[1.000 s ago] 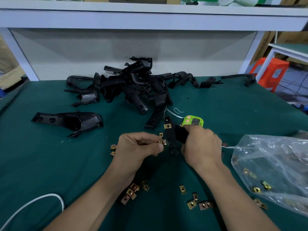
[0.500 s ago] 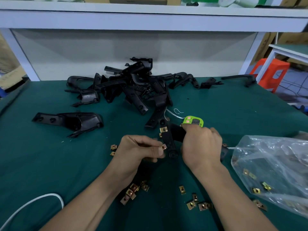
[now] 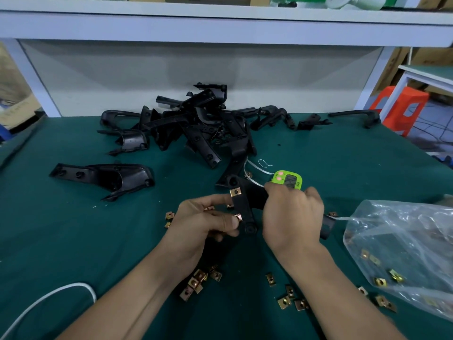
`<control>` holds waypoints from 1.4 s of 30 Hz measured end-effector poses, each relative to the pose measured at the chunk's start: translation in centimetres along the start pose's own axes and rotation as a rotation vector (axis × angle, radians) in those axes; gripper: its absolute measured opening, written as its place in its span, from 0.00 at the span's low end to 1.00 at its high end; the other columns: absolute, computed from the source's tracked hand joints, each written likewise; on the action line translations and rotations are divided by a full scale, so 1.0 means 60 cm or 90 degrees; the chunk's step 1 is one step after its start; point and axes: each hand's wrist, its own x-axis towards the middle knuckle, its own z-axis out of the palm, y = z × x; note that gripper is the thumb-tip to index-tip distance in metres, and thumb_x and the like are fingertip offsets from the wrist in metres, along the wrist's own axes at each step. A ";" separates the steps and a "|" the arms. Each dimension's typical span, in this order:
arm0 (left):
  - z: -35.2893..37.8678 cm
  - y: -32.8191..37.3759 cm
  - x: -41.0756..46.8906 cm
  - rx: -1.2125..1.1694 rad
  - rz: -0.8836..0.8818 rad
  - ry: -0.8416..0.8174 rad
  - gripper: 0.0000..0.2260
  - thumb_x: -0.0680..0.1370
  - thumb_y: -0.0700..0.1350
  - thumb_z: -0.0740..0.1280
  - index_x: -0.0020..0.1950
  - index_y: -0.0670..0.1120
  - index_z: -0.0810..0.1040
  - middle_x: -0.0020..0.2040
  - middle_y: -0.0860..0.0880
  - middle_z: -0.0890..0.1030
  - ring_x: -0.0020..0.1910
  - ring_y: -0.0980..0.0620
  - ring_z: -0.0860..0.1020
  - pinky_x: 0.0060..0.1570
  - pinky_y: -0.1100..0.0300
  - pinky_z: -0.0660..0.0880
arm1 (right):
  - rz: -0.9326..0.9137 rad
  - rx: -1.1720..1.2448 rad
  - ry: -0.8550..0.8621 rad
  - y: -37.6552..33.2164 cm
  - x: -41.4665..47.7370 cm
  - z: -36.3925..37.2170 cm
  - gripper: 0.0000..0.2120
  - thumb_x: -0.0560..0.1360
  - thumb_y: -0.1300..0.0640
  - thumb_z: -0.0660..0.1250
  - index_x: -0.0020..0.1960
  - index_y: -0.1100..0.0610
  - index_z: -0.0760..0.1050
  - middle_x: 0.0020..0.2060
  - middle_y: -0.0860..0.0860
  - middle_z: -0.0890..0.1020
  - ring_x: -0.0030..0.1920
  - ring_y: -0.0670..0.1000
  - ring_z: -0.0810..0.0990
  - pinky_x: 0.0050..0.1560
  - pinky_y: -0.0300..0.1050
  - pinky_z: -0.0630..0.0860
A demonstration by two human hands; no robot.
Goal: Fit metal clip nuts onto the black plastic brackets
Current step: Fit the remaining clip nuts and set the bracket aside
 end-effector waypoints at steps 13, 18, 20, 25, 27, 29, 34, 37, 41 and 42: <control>0.019 0.026 -0.005 -0.043 -0.143 0.053 0.13 0.69 0.30 0.74 0.51 0.40 0.85 0.36 0.45 0.84 0.15 0.59 0.60 0.17 0.68 0.56 | -0.039 -0.114 -0.101 -0.005 0.001 -0.001 0.17 0.56 0.59 0.74 0.33 0.50 0.66 0.24 0.48 0.75 0.27 0.54 0.62 0.41 0.46 0.56; 0.024 0.029 -0.008 -0.006 -0.100 0.094 0.13 0.69 0.29 0.75 0.51 0.41 0.85 0.34 0.44 0.82 0.18 0.56 0.58 0.19 0.67 0.54 | -0.046 -0.108 -0.104 -0.012 -0.003 -0.006 0.17 0.54 0.58 0.76 0.32 0.49 0.68 0.22 0.47 0.73 0.26 0.53 0.60 0.41 0.44 0.58; 0.024 0.027 -0.009 -0.002 -0.098 0.098 0.14 0.69 0.29 0.75 0.51 0.42 0.85 0.33 0.45 0.82 0.19 0.56 0.59 0.20 0.67 0.55 | -0.045 -0.109 -0.109 -0.010 -0.005 -0.001 0.15 0.57 0.58 0.75 0.33 0.49 0.69 0.24 0.47 0.74 0.26 0.54 0.61 0.41 0.44 0.58; 0.028 0.025 -0.010 0.020 -0.046 0.121 0.13 0.70 0.30 0.75 0.48 0.46 0.87 0.31 0.47 0.80 0.22 0.55 0.64 0.22 0.67 0.64 | 0.000 -0.041 -0.085 0.002 -0.001 0.005 0.12 0.61 0.64 0.67 0.37 0.50 0.69 0.28 0.49 0.76 0.26 0.53 0.59 0.37 0.45 0.59; 0.031 0.025 -0.013 0.031 0.007 0.142 0.11 0.71 0.32 0.74 0.48 0.47 0.87 0.31 0.49 0.81 0.23 0.56 0.67 0.25 0.68 0.68 | 0.003 0.024 -0.119 0.011 0.002 0.007 0.09 0.66 0.58 0.70 0.43 0.49 0.72 0.32 0.50 0.79 0.29 0.54 0.66 0.37 0.45 0.60; 0.028 0.026 -0.011 0.023 0.040 0.189 0.10 0.74 0.33 0.73 0.47 0.47 0.88 0.34 0.49 0.84 0.24 0.58 0.71 0.27 0.68 0.71 | 0.001 0.106 -0.180 0.016 -0.001 0.005 0.14 0.68 0.47 0.73 0.51 0.45 0.74 0.38 0.48 0.82 0.38 0.58 0.77 0.38 0.45 0.63; 0.024 0.017 -0.008 0.101 0.125 0.220 0.09 0.76 0.42 0.73 0.48 0.57 0.88 0.42 0.56 0.87 0.42 0.60 0.84 0.38 0.70 0.78 | 0.061 0.298 -0.286 0.025 -0.001 0.006 0.28 0.61 0.37 0.76 0.59 0.35 0.74 0.39 0.40 0.80 0.40 0.50 0.75 0.36 0.44 0.68; 0.033 0.014 -0.021 0.271 0.250 0.172 0.15 0.73 0.44 0.75 0.52 0.64 0.85 0.42 0.62 0.86 0.41 0.65 0.83 0.39 0.74 0.75 | 0.081 0.379 -0.290 0.029 0.004 0.005 0.20 0.59 0.38 0.77 0.49 0.36 0.75 0.34 0.40 0.80 0.37 0.46 0.78 0.34 0.44 0.74; 0.027 0.023 -0.024 0.329 0.303 0.213 0.21 0.76 0.42 0.74 0.55 0.70 0.80 0.43 0.72 0.83 0.41 0.70 0.81 0.39 0.78 0.73 | 0.103 0.507 -0.345 0.022 0.029 -0.015 0.12 0.63 0.46 0.79 0.38 0.44 0.77 0.26 0.41 0.76 0.27 0.41 0.74 0.25 0.34 0.66; 0.027 0.026 -0.024 0.335 0.315 0.218 0.21 0.77 0.42 0.73 0.58 0.70 0.80 0.43 0.75 0.81 0.41 0.72 0.80 0.39 0.79 0.72 | 0.107 0.531 -0.365 0.022 0.035 -0.022 0.12 0.64 0.47 0.78 0.40 0.49 0.78 0.25 0.43 0.74 0.26 0.42 0.72 0.25 0.36 0.66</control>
